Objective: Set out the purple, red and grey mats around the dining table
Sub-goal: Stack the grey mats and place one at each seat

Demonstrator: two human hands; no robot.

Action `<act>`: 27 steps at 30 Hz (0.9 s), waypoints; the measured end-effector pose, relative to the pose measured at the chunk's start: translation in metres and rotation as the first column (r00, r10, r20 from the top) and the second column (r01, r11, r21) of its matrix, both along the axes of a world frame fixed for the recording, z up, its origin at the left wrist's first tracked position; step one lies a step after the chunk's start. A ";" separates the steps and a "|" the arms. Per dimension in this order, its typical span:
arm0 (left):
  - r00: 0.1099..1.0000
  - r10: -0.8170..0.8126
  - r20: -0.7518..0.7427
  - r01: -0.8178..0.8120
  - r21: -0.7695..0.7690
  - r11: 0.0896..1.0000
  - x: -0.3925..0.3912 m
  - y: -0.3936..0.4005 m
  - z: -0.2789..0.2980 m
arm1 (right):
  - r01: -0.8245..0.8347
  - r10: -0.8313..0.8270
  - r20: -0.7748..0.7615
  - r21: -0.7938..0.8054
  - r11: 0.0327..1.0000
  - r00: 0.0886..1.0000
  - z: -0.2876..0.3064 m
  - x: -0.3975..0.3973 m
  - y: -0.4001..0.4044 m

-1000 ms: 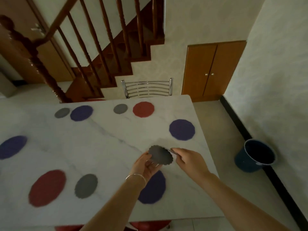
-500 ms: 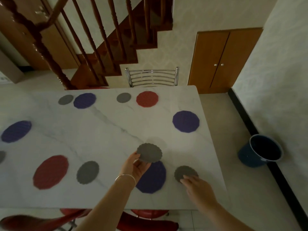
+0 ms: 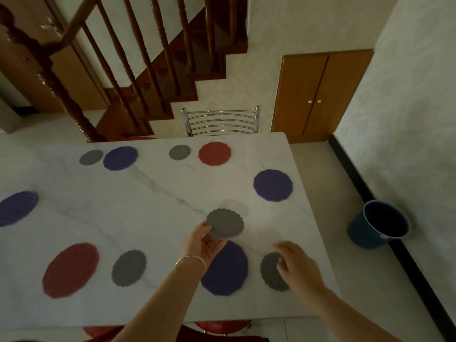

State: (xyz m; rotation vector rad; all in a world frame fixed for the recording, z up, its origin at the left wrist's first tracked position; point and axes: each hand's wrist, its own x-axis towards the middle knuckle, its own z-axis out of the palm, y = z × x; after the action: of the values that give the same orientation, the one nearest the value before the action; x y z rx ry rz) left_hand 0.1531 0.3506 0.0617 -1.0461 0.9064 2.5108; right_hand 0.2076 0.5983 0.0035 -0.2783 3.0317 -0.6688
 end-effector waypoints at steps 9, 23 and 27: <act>0.966 -0.196 -0.169 0.192 -0.039 0.981 -0.067 0.058 0.058 | -0.113 0.086 -0.378 -0.050 0.992 0.922 0.127 -0.093 -0.019; 0.614 -0.752 -0.240 -0.196 -0.969 0.149 -0.193 0.102 0.062 | -0.119 0.072 -0.462 -0.075 0.990 0.884 0.121 -0.232 0.042; 0.501 -0.859 -0.102 -0.349 -0.933 -0.092 -0.259 0.128 0.036 | -0.128 0.080 -0.437 -0.081 0.988 0.896 0.082 -0.307 0.061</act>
State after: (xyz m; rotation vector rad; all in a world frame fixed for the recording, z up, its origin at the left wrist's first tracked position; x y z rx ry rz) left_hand -0.1056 0.4783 0.0974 0.5787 3.0759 1.1841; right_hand -0.0997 0.6589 0.0855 -0.6741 3.3629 -0.8685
